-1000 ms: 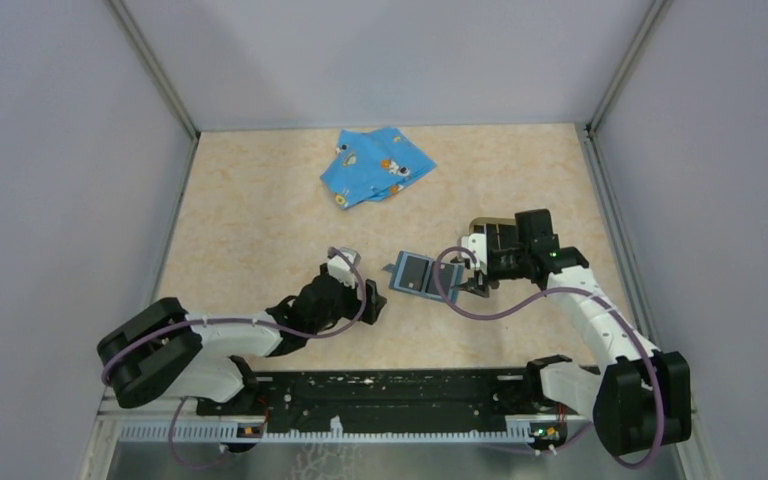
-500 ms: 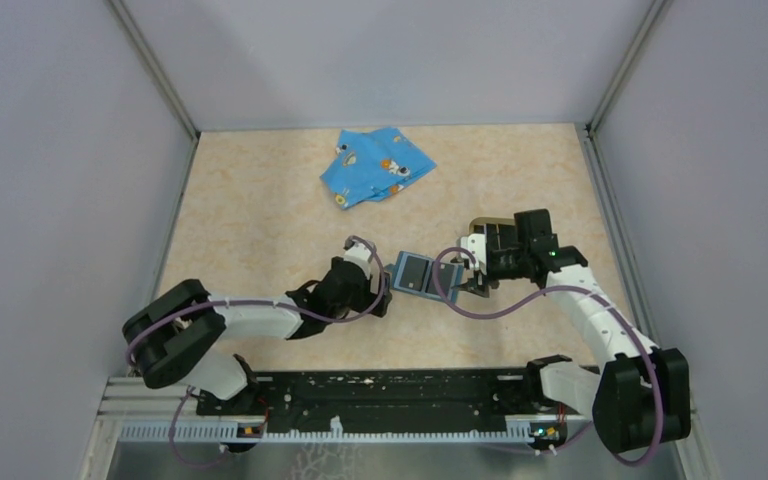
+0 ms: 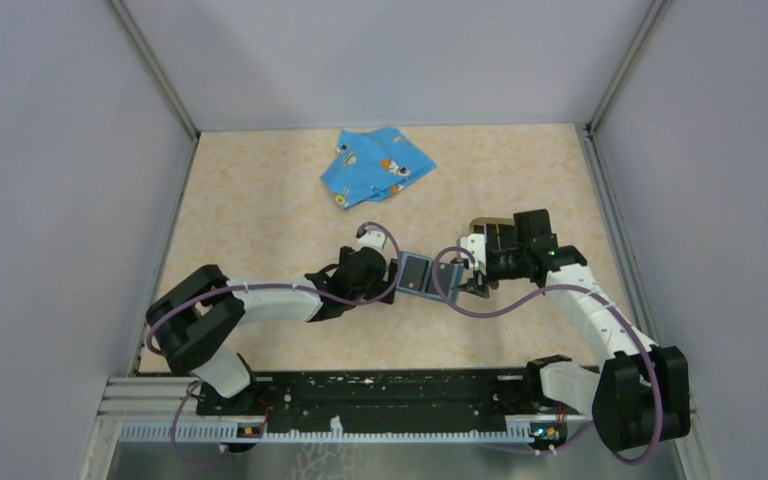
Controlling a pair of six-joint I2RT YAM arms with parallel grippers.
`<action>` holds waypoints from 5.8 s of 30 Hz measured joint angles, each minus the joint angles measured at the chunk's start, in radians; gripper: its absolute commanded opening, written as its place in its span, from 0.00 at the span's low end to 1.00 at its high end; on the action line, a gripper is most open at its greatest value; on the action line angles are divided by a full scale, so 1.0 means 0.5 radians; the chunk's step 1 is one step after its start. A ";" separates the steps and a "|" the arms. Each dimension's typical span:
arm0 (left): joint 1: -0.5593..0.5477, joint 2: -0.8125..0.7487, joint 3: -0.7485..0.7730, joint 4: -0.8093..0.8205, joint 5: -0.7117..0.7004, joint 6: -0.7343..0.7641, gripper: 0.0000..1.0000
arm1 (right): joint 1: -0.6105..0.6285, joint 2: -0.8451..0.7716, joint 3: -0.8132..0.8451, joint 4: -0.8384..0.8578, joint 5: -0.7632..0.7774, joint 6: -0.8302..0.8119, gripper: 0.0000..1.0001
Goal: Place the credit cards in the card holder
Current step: Close the card holder at the center of the board.
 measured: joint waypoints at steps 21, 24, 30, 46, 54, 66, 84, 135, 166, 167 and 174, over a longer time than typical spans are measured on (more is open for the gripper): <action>0.179 0.164 0.259 -0.039 0.259 0.017 0.36 | 0.000 0.001 0.000 -0.029 0.000 -0.022 0.57; 0.179 0.181 0.279 -0.031 0.282 0.025 0.06 | 0.000 0.007 0.000 -0.031 0.000 -0.027 0.56; 0.179 0.182 0.310 -0.035 0.323 0.061 0.00 | 0.000 0.073 0.001 0.016 0.060 0.101 0.50; 0.180 -0.060 0.247 0.372 1.051 -0.087 0.00 | -0.011 0.672 0.376 0.127 0.546 1.146 0.05; 0.179 0.170 0.186 0.841 1.459 -0.423 0.00 | -0.072 0.976 0.554 -0.029 0.681 1.433 0.02; 0.137 0.665 0.224 1.440 1.772 -0.915 0.00 | -0.132 0.967 0.555 -0.011 0.670 1.602 0.04; 0.028 0.974 0.319 1.582 1.781 -1.102 0.30 | -0.142 0.922 0.556 -0.050 0.365 1.551 0.06; 0.385 -0.076 -0.565 1.148 1.489 -0.527 0.98 | 0.037 1.228 0.678 -0.284 0.697 1.348 0.06; 0.388 0.309 -0.444 1.515 1.724 -0.729 0.96 | 0.046 1.245 0.700 -0.314 0.702 1.323 0.06; 0.388 0.316 -0.443 1.524 1.727 -0.733 0.96 | 0.046 1.245 0.700 -0.314 0.701 1.321 0.06; 0.388 0.349 -0.438 1.572 1.742 -0.748 0.96 | 0.046 1.245 0.700 -0.315 0.701 1.315 0.06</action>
